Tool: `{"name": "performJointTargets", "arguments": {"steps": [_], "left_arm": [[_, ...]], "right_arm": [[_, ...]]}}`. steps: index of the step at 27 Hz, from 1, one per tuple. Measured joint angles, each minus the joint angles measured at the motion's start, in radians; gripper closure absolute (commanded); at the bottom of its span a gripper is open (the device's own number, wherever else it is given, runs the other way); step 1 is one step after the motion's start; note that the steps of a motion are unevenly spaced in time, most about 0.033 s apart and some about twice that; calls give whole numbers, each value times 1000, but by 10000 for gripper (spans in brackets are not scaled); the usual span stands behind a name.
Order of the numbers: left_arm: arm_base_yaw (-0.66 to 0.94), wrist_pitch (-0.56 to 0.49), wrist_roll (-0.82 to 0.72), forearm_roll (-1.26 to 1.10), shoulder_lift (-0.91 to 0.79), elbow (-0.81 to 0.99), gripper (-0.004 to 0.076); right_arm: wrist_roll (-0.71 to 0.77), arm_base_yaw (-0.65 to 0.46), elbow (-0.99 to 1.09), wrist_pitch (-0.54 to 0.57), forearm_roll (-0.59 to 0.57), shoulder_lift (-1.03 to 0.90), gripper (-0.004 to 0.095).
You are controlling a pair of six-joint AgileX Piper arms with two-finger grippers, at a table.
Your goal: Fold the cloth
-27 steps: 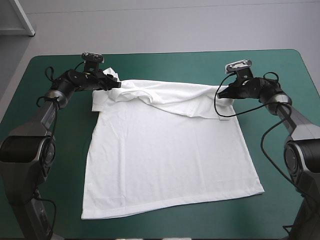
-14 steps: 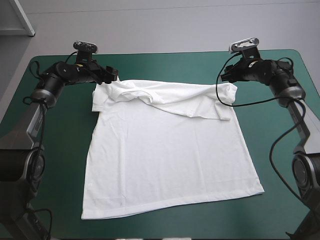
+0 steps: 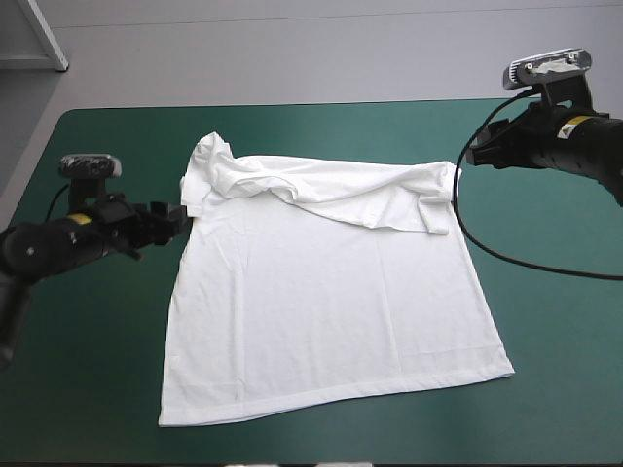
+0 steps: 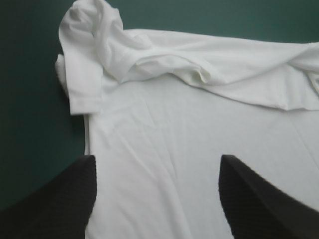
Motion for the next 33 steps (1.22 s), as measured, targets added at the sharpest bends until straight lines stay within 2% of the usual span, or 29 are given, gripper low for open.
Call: {"name": "performJointTargets", "arguments": {"steps": [5,7,10,16,25,33], "left_arm": [[48,160,-68,5,-310,250,223],[48,200,-92,25,-361,304,223],[48,315,-154,110,-427,406,223],[48,455,-221,159,-513,451,223],[48,486,-290,238,-517,474,223],[14,479,-283,264,-325,539,223]], "right_arm": [[19,0,0,110,-4,-88,399],[20,0,6,117,-4,-103,400],[20,0,77,113,-4,-149,416],[26,0,251,73,-4,-255,417],[31,0,431,28,-4,-382,417],[31,0,445,20,-4,-394,419]]}}
